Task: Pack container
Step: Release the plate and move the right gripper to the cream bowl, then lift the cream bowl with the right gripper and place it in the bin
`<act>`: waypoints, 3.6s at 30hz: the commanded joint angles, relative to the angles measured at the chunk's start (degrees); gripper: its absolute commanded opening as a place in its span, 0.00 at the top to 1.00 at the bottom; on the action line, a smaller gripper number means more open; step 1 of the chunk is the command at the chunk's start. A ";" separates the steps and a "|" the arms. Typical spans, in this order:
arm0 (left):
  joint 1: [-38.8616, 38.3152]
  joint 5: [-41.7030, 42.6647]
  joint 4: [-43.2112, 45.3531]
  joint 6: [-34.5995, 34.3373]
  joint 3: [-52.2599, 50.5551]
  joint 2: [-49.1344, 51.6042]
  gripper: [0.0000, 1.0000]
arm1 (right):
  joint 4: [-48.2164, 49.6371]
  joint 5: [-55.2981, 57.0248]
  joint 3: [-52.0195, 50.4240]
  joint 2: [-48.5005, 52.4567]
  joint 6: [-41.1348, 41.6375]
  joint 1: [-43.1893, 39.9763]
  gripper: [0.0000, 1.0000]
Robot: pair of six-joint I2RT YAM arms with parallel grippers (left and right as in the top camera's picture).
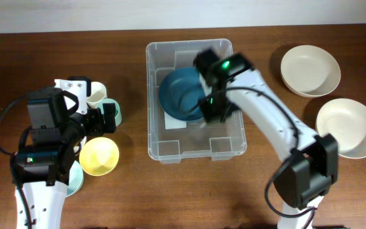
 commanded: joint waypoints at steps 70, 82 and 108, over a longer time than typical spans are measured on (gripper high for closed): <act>0.33 -0.42 0.39 -0.13 1.33 -0.02 0.01 | 13.38 -3.54 28.79 37.83 0.57 -52.26 0.96; 0.33 -0.42 0.37 -0.13 1.33 -0.02 0.01 | 11.54 -13.81 33.64 32.59 0.57 -51.36 0.96; 0.33 -1.55 -0.94 -0.11 1.33 -0.04 0.01 | -6.99 -8.94 42.36 5.92 -7.85 -23.67 0.96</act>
